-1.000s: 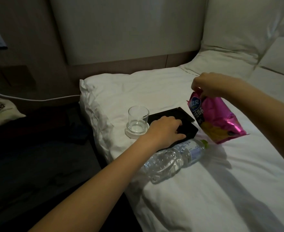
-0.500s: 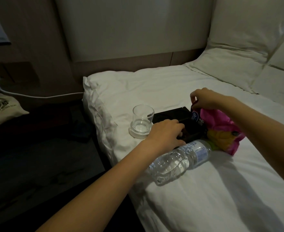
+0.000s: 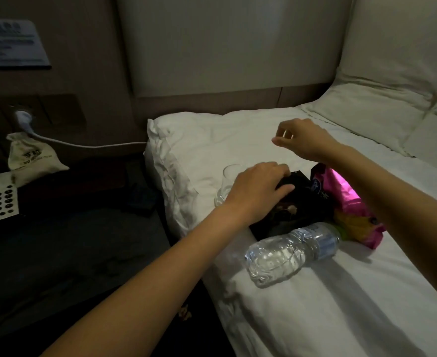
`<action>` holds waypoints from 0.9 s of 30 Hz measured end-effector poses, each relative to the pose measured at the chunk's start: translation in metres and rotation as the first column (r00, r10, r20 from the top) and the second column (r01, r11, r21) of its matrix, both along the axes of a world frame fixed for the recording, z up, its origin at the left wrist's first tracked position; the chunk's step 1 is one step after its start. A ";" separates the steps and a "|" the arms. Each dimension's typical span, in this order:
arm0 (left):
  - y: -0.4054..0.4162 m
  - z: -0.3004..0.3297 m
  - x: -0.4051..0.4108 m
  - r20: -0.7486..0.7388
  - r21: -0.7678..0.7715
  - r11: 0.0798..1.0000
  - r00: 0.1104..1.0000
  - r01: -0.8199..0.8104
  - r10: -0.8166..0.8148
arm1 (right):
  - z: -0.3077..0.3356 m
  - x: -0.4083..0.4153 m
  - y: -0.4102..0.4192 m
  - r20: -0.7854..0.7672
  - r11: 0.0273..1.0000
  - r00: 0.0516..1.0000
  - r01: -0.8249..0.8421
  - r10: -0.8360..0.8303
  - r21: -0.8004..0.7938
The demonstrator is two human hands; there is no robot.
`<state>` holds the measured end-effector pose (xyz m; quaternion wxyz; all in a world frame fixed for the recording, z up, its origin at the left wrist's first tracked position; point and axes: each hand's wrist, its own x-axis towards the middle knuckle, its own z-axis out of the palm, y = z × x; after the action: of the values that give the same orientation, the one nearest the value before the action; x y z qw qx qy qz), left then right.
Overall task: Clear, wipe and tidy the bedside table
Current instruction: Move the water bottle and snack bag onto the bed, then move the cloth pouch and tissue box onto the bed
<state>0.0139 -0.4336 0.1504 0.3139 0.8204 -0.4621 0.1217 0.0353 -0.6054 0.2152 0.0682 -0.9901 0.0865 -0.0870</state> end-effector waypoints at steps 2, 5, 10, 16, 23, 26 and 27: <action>0.016 0.010 0.012 -0.017 -0.074 0.997 0.999 -0.034 0.032 | 0.007 0.008 0.028 0.067 0.995 0.996 -0.071 0.066 0.077; 0.051 0.023 0.035 -0.094 -0.201 0.976 0.993 -0.085 0.067 | 0.013 0.021 0.073 0.131 0.971 0.979 -0.174 0.153 0.164; 0.138 0.028 0.079 -0.298 -0.372 0.892 0.943 -0.256 0.146 | 0.005 0.050 0.149 0.170 0.898 0.944 -0.324 0.284 0.297; 0.269 -0.009 0.128 -0.459 -0.324 0.804 0.826 -0.498 0.327 | -0.034 0.101 0.248 0.141 0.817 0.912 -0.407 0.384 0.409; 0.396 -0.069 0.168 -0.547 -0.251 0.608 0.628 -0.754 0.553 | -0.098 0.168 0.353 0.063 0.647 0.886 -0.382 0.459 0.660; 0.430 -0.092 0.184 -0.540 -0.199 0.543 0.553 -0.816 0.634 | -0.124 0.198 0.386 0.007 0.629 0.885 -0.336 0.465 0.701; 0.439 -0.098 0.190 -0.536 -0.178 0.537 0.539 -0.825 0.650 | -0.133 0.207 0.395 -0.011 0.632 0.885 -0.323 0.465 0.704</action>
<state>0.2043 0.0049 0.0521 0.4833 0.8579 0.0524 0.1662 0.2424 -0.2103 0.0823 0.4369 -0.8915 -0.1010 0.0640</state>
